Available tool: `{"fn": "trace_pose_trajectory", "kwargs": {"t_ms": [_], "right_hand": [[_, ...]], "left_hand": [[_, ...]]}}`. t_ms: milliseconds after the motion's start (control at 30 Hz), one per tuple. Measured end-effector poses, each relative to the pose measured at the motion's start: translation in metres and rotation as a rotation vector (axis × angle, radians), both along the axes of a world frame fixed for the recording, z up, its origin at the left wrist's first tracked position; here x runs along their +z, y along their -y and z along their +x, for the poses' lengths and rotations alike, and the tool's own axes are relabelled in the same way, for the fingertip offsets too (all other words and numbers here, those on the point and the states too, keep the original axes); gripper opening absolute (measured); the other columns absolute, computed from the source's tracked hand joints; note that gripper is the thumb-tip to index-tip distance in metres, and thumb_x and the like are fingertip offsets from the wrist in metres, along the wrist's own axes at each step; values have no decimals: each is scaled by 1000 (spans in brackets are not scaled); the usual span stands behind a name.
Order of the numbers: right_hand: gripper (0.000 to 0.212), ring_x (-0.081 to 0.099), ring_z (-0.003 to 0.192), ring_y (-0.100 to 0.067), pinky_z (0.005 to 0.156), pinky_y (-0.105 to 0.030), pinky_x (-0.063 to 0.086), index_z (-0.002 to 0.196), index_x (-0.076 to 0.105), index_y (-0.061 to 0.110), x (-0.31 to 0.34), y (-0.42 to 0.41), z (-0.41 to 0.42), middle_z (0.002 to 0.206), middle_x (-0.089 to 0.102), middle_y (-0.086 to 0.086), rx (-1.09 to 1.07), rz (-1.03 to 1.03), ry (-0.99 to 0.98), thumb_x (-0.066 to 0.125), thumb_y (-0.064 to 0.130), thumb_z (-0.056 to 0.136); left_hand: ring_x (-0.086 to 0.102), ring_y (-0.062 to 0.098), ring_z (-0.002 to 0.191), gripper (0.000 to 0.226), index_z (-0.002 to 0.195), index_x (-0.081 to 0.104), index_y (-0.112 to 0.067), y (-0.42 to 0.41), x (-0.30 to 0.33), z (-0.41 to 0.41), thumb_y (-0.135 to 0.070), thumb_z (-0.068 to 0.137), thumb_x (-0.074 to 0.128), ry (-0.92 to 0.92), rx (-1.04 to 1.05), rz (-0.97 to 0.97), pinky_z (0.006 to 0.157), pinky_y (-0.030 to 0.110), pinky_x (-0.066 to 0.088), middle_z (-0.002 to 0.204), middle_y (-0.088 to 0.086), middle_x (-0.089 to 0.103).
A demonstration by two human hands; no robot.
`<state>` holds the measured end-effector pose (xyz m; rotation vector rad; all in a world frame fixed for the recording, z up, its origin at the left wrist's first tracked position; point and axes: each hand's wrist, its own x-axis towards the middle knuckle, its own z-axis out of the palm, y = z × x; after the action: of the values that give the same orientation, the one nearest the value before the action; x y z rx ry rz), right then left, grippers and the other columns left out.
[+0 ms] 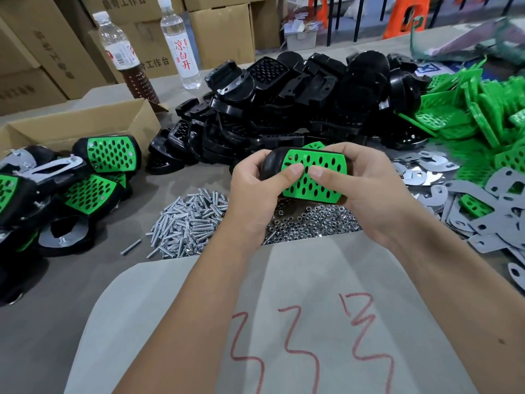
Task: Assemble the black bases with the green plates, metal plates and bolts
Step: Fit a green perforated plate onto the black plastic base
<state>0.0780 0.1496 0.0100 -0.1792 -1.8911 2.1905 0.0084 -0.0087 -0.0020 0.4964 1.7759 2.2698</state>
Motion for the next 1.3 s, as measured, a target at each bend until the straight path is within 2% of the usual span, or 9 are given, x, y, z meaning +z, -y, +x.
{"fn": "trace_pose_trajectory", "kwargs": {"t_ms": [133,333,467,500,600,867,1033,1200,1300], "right_hand": [[32,77,91,-27,72,-30,61,100,74,16,1,1,1,101,79,-14,4,29,-32,85,23,71],[36,76,95,-30,82,-39,63,106,74,6,3,-4,2,107,77,-20,84,-48,-41,81,21,73],[16,72,93,-30,88,-50,59,104,73,10,1,3,0,101,77,-15,-46,-16,-10,76,11,88],[11,71,91,-29,84,-50,59,101,71,10,0,5,0,97,75,-14,-78,-41,-13,74,7,91],[10,69,83,-28,71,-43,56,91,63,9,0,9,0,89,72,-12,-140,-132,-43,70,2,93],[5,73,91,-28,83,-48,60,98,65,5,0,8,0,99,75,-14,-59,-162,-3,68,3,94],[11,74,93,-30,89,-52,59,104,67,0,-1,8,-1,102,76,-18,-85,-151,18,69,6,95],[10,76,95,-33,86,-53,62,102,67,2,-3,10,-1,102,78,-16,-102,-96,-10,72,3,93],[9,76,96,-32,79,-45,61,103,67,4,-4,10,-1,102,78,-14,-59,-65,-32,70,1,95]], "left_hand": [[74,29,83,30,111,70,6,-1,0,1,-9,85,74,12,-30,5,71,44,64,96,20,76],[72,26,77,23,108,71,-7,2,2,1,-15,87,74,63,-118,18,62,39,57,90,10,75],[75,34,82,32,112,70,-3,-5,-1,3,-24,89,76,89,-50,23,74,70,57,98,21,75],[76,31,83,32,112,70,-3,-7,-2,4,-23,88,76,95,-29,32,77,70,58,98,19,75],[76,26,88,33,112,70,-1,-11,-1,5,-16,83,77,104,19,76,75,46,64,104,24,73],[77,30,82,24,104,76,-7,-8,-1,4,-16,81,79,96,108,101,66,41,62,92,17,77],[75,32,84,28,107,73,-6,-11,0,6,-18,82,77,51,134,52,70,46,64,91,23,73],[72,26,78,17,100,71,-10,-11,3,10,-26,95,73,66,141,-2,60,46,61,88,13,73],[67,29,83,29,95,70,-6,-12,10,11,-33,101,67,87,161,-37,75,59,62,93,20,69]]}}
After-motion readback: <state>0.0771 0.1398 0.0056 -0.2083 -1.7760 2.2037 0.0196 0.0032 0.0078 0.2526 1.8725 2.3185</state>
